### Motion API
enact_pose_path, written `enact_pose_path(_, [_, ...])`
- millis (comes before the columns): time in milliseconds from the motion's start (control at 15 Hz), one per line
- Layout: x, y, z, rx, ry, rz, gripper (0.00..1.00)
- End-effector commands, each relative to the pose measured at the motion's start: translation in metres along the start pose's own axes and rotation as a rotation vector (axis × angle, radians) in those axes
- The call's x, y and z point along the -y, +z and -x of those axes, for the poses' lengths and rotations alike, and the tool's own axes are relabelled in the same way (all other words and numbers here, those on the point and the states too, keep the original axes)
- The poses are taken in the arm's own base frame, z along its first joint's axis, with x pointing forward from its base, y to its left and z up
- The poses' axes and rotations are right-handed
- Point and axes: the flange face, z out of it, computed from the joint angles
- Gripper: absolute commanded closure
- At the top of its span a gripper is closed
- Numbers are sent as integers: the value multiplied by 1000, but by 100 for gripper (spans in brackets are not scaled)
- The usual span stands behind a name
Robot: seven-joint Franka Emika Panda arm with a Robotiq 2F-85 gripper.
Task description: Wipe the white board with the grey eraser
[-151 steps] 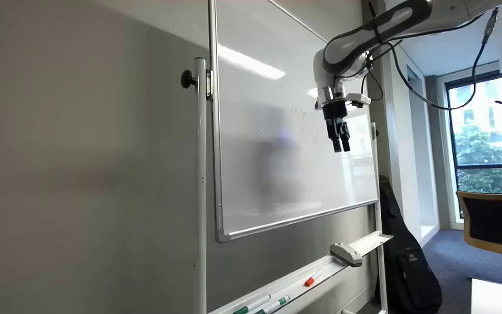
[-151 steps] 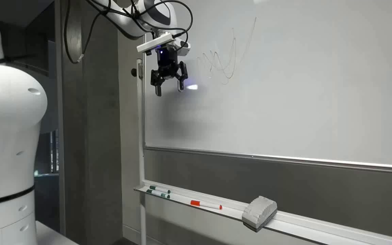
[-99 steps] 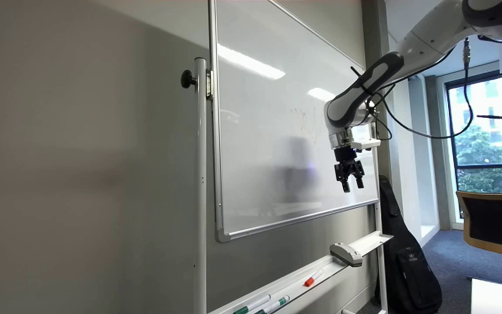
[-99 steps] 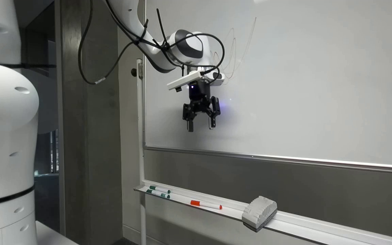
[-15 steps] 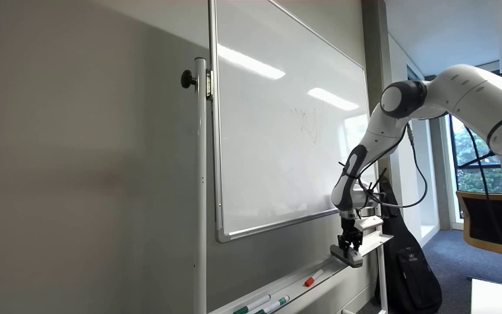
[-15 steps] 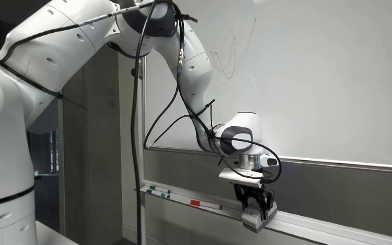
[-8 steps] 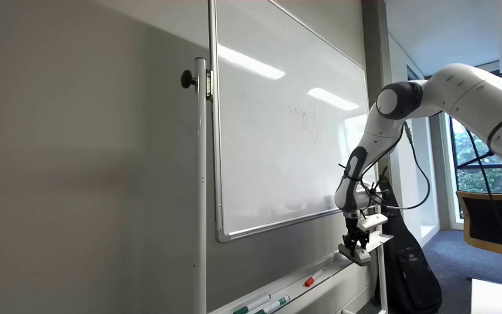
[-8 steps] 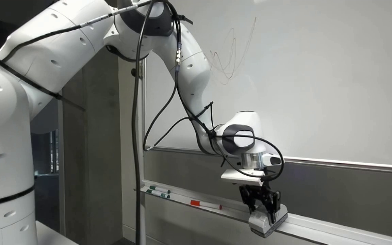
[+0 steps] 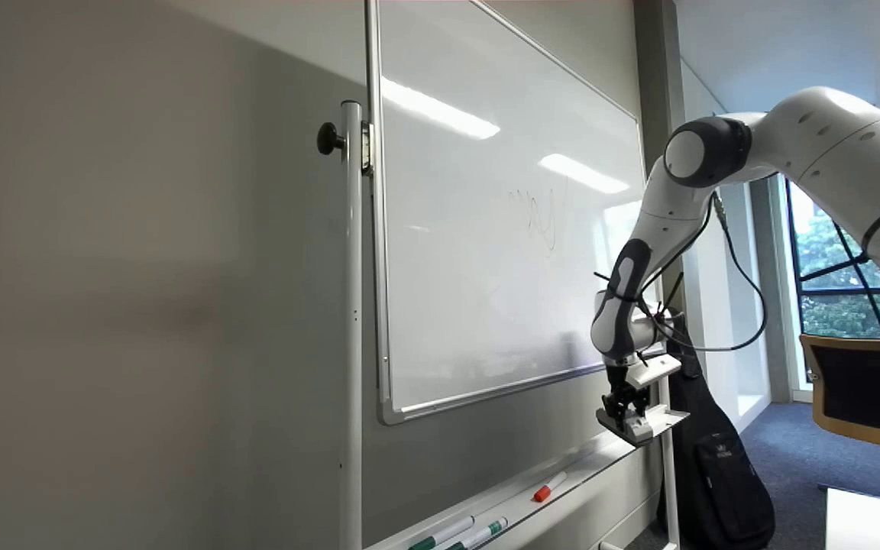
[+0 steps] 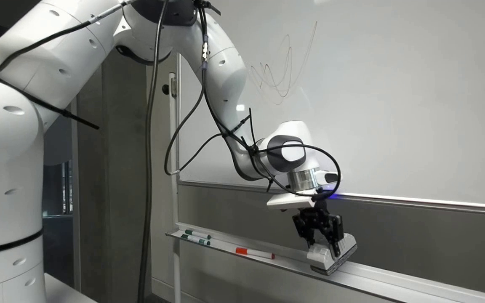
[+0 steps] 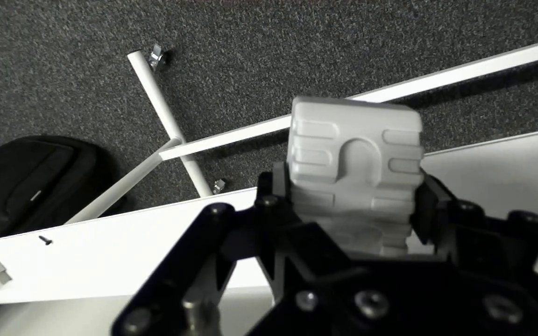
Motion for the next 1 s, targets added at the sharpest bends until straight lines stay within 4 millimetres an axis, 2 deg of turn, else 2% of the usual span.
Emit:
enact_pose_path(0, [-1,-38,24,-23,19,35,62])
enact_pose_path(400, [-2,-71,55,50,-61,54,62])
enact_pose_path(933, [-1,-103,70,-126,-50,121,62])
